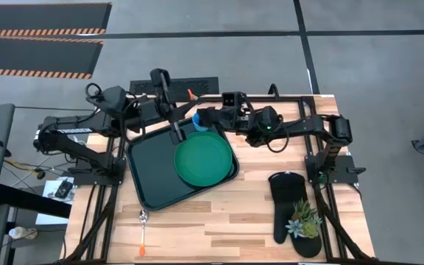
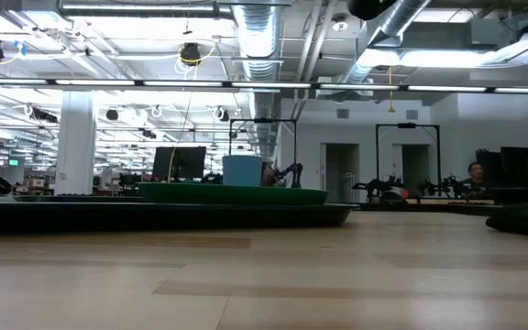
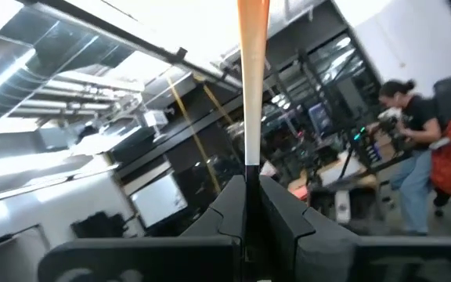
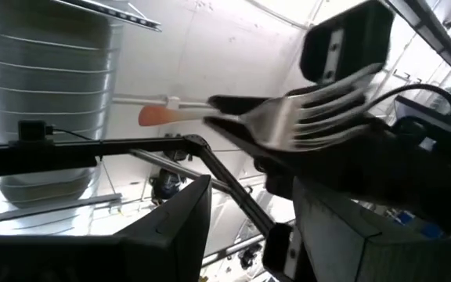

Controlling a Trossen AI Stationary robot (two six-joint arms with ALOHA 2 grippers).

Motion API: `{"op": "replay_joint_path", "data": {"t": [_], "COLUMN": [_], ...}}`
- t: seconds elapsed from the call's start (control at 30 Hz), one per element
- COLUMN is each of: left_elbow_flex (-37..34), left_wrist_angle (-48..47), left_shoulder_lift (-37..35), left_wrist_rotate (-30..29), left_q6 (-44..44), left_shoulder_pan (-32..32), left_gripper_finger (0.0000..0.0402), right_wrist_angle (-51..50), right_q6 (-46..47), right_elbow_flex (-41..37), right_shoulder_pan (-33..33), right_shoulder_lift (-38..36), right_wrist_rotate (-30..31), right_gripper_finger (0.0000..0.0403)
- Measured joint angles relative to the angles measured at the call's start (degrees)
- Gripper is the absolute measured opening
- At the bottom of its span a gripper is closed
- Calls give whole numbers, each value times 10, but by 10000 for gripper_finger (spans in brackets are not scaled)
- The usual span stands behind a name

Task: Pick and place plate/cup/fork/spoon on tray
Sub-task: Put the orange fork on the black tray to the left of the green plate

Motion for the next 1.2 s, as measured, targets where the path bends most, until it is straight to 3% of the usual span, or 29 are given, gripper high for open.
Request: {"op": "replay_joint_path", "data": {"t": [0.5, 0.87, 1.2], "left_elbow_flex": [0, 0, 0], "left_wrist_angle": [9, 8, 6], "left_shoulder_lift": [2, 1, 1], "left_wrist_rotate": [37, 37, 37], "left_q6": [-96, -131, -132], "left_shoulder_pan": [0, -1, -15], "left_gripper_finger": [7, 7, 7], "right_wrist_angle": [-9, -19, -26], "right_q6": [4, -11, -9], "right_elbow_flex": [0, -1, -1], "right_shoulder_pan": [-15, -15, -15], "right_shoulder_lift": [0, 0, 0], "right_wrist_rotate": [-10, -16, -18], "right_gripper_finger": [195, 77, 8]}}
